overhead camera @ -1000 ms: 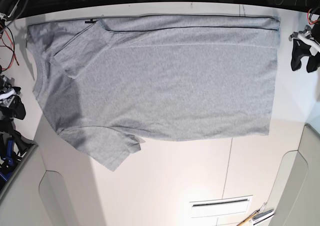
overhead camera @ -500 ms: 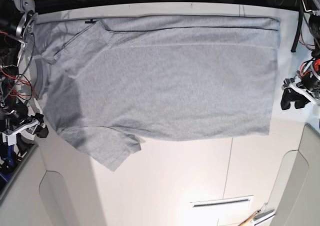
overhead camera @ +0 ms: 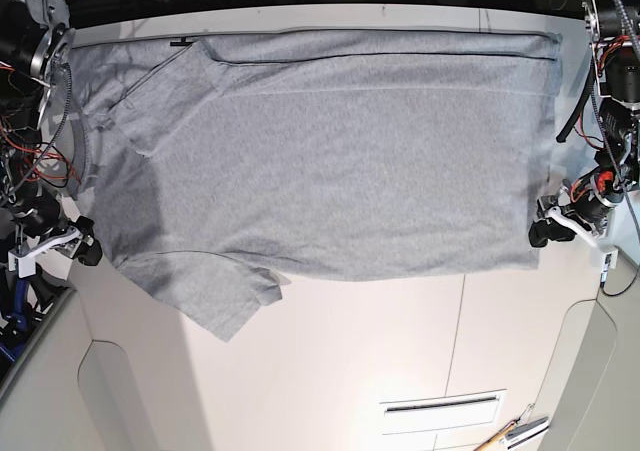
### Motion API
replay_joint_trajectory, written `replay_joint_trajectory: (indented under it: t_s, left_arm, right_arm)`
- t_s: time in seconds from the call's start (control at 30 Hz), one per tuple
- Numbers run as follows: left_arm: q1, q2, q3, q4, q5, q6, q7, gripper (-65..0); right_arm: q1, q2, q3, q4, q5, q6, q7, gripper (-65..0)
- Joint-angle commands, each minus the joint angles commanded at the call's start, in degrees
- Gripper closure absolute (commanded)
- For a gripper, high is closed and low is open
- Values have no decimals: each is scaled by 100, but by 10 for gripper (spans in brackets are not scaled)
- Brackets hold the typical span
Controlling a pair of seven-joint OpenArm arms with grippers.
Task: Fold the T-shirt properly
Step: 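Grasp the shirt's side edges midway along the body with both grippers, then fold the grasped strip over toward the shoulder edge with both grippers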
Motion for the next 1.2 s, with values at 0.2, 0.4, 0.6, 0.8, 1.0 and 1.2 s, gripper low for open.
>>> replay_joint_trajectory:
  t_s: [0.2, 0.4, 0.6, 0.8, 1.0, 1.2]
  left_arm:
    - [-42, 262, 59, 0, 190, 7, -39, -408]
    - [-42, 568, 59, 0, 549, 15, -39, -408]
    - [-55, 570, 59, 0, 549, 31, -44, -406]
    - [-68, 568, 59, 0, 553, 33, -44, -239]
    - [-105, 568, 59, 0, 732, 26, -44, 0]
    - [-144, 363, 57, 24, 741, -133, -33, 0]
  right_arm:
    - [4, -289, -437, 0, -22, 7, 4, -395]
    - [9, -463, -1058, 2, 107, 94, -7, -395]
    - [9, -525, -1207, 2, 142, 109, -44, -394]
    - [11, -522, -1209, 2, 243, 109, -50, -239]
    - [11, -522, -1207, 31, 638, 109, -210, 0]
    - [13, -520, -1204, 575, 643, 109, -660, 0]
